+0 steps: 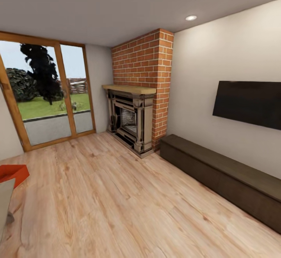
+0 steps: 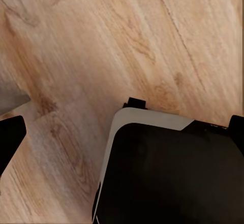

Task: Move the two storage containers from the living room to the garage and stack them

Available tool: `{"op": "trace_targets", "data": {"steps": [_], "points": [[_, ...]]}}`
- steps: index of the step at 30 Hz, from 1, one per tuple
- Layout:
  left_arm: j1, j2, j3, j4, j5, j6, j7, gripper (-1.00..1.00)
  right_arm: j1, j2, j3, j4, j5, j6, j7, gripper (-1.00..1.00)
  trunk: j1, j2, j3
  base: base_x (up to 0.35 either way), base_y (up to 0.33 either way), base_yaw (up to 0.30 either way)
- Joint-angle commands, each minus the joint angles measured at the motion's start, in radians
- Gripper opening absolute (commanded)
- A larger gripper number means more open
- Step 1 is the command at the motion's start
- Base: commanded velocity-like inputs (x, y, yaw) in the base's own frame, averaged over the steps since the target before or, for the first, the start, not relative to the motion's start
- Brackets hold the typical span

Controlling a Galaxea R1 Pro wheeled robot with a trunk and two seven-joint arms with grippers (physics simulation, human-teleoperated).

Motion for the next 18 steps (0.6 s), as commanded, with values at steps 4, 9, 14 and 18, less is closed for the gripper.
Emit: {"op": "trace_targets", "data": {"steps": [4,9,14,18], "points": [[0.0,0.0,-0.003,0.001,0.007,-0.003,0.002,1.0,-0.001,0.001,0.007,0.003,-0.003,-0.005,-0.003,1.0,0.001,-0.001,0.0,0.323,0.0,0.013],[0.0,-0.001,-0.004,0.001,0.006,-0.003,0.002,1.0,-0.001,0.001,0.007,0.003,-0.003,-0.005,-0.002,1.0,0.001,-0.001,0.0,0.323,0.0,0.186],[0.0,-0.002,-0.003,0.001,0.006,-0.004,0.002,1.0,-0.001,0.001,0.007,0.003,-0.003,-0.004,-0.001,1.0,0.001,-0.001,0.0,0.323,0.0,0.258],[0.0,-0.004,-0.003,0.001,0.006,-0.006,0.002,1.0,-0.001,0.0,0.007,0.003,-0.004,-0.005,-0.001,1.0,0.001,-0.001,0.0,0.323,0.0,0.266]]}}
